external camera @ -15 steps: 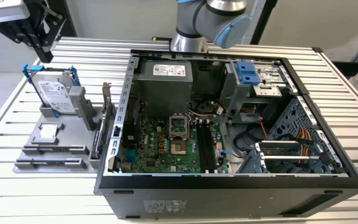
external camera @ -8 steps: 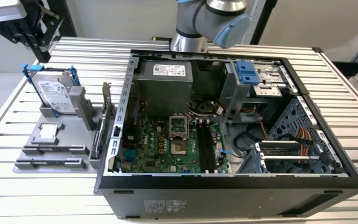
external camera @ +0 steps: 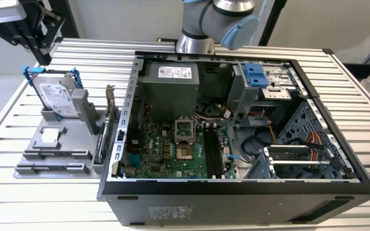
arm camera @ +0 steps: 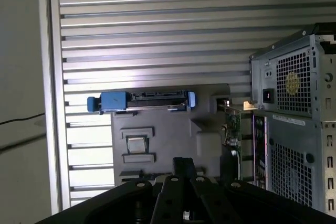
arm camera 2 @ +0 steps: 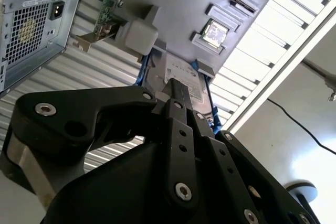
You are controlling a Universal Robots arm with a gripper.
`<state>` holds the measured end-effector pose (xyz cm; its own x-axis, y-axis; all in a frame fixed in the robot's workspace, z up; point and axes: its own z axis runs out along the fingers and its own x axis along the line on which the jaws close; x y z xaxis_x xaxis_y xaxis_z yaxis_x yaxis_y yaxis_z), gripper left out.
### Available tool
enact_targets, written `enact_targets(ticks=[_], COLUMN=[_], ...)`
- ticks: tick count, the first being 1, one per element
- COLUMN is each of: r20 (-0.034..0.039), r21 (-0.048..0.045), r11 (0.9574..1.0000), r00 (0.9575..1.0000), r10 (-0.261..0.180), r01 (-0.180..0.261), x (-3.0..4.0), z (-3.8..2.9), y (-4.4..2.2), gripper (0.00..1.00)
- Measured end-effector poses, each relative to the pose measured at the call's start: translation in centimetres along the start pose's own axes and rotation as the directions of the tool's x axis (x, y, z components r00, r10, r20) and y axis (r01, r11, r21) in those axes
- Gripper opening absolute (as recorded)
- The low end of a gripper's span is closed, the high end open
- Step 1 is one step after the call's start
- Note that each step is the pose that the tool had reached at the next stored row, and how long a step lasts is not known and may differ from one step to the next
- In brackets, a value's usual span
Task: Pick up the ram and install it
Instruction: 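Reach for the ram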
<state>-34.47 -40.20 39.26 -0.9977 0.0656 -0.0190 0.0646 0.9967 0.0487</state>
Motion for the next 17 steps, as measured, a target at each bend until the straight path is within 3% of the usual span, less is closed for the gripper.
enact_targets(ticks=[17], r20=[0.0], r21=[0.0], r11=[1.0], r00=[1.0], r10=[0.0], r01=[0.0], x=[-0.11], z=[-0.07], y=[-1.57], gripper=[0.0])
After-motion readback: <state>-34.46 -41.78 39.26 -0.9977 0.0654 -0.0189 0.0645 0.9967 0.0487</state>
